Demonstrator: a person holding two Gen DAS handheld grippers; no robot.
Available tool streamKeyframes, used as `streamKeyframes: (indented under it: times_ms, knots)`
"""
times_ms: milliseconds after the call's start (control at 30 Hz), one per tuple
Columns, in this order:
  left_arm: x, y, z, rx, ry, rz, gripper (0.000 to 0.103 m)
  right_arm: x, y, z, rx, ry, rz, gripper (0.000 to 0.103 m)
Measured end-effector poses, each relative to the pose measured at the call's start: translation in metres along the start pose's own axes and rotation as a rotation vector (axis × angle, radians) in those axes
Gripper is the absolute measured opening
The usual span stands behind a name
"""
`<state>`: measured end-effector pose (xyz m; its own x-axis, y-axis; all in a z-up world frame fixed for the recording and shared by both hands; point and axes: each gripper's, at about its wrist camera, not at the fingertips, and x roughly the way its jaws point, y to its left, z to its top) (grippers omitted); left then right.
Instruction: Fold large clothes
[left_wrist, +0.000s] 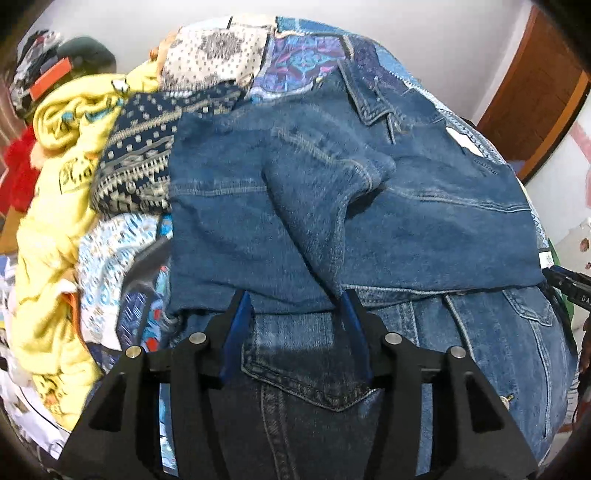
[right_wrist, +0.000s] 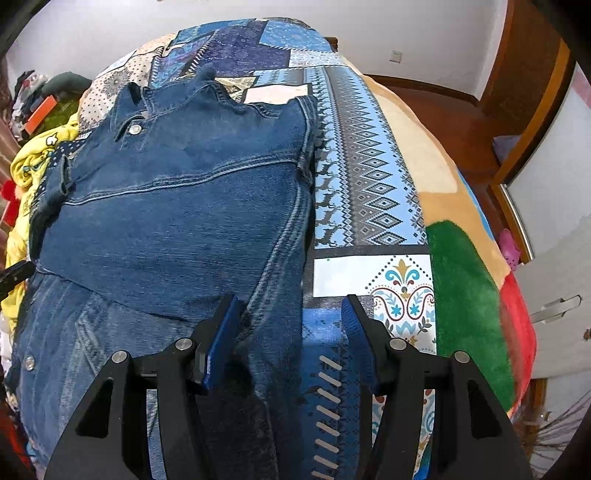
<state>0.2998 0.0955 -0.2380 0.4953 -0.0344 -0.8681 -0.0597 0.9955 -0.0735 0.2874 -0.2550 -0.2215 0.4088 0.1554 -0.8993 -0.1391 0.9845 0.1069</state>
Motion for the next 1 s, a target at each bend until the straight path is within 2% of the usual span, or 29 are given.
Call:
streamKeyframes:
  times_ms: [33,133,200,233,433,533,633,767,867,1000]
  knots:
    - [-0.005,-0.001,0.003,0.012,-0.013,0.001,0.050,-0.002,0.001,0.002,0.002,0.006,0.014,0.054]
    - [-0.016,-0.007,0.016,0.045,-0.058,-0.008,0.060,-0.010,0.006,0.007,-0.008,-0.010,0.027,0.054]
    - [-0.020,-0.011,0.026,0.074,-0.093,0.003,0.063,-0.016,0.012,0.010,-0.018,-0.030,0.029,0.057]
    - [-0.020,-0.015,0.030,0.093,-0.103,0.016,0.063,-0.019,0.016,0.013,-0.023,-0.042,0.036,0.061]
    - [0.014,-0.029,0.054,0.165,-0.052,0.057,0.066,-0.026,0.044,0.027,-0.075,-0.093,0.078,0.068]
    - [0.034,-0.032,0.061,0.181,-0.017,0.067,0.066,-0.018,0.058,0.034,-0.103,-0.087,0.084,0.078]
    - [0.050,-0.032,0.066,0.193,-0.001,0.085,0.066,-0.005,0.070,0.040,-0.121,-0.062,0.091,0.079]
    - [0.053,-0.018,0.068,0.152,-0.015,0.064,0.073,0.011,0.080,0.041,-0.140,-0.023,0.080,0.079]
    - [0.048,0.000,0.065,0.113,-0.032,0.085,0.073,0.024,0.083,0.038,-0.145,0.008,0.072,0.080]
    - [0.037,0.037,0.054,0.027,-0.034,0.102,0.073,0.024,0.083,0.038,-0.148,0.004,0.068,0.081]
